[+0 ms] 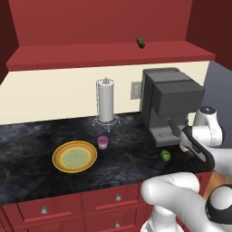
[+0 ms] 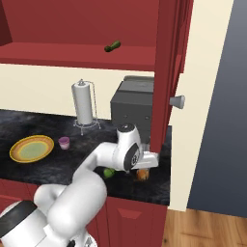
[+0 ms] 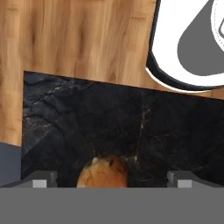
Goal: Pick the avocado and bread from the counter and place them on the plate. Then pick the jam from the cabinet and place it next to the plate. Lastly close the cabinet door.
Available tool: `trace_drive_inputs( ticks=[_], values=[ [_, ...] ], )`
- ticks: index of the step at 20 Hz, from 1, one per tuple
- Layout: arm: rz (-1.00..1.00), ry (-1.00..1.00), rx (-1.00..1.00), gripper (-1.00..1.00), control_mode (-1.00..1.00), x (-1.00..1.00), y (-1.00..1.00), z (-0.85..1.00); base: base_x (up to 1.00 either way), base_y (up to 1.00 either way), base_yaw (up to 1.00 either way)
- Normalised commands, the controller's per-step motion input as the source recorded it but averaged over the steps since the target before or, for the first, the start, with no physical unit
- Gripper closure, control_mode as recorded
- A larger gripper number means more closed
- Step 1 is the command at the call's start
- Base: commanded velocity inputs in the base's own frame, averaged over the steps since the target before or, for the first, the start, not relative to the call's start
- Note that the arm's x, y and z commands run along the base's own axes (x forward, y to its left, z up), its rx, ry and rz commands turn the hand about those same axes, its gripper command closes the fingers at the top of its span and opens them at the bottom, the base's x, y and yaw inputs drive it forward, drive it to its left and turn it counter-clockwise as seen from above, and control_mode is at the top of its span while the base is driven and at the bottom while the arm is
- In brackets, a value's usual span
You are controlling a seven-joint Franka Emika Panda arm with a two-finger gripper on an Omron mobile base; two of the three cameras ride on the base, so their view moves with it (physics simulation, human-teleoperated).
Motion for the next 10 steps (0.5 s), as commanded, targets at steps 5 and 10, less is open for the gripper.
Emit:
trace_drive_inputs(
  ticks=[5, 10],
  values=[
    [-0.01, 0.0, 0.01, -1.0, -1.0, 0.22, 0.0, -0.25, 0.0, 0.0, 0.0],
    [0.0, 0.0, 0.0, -1.0, -1.0, 0.26, 0.0, -0.26, 0.0, 0.0, 0.0]
  ],
)
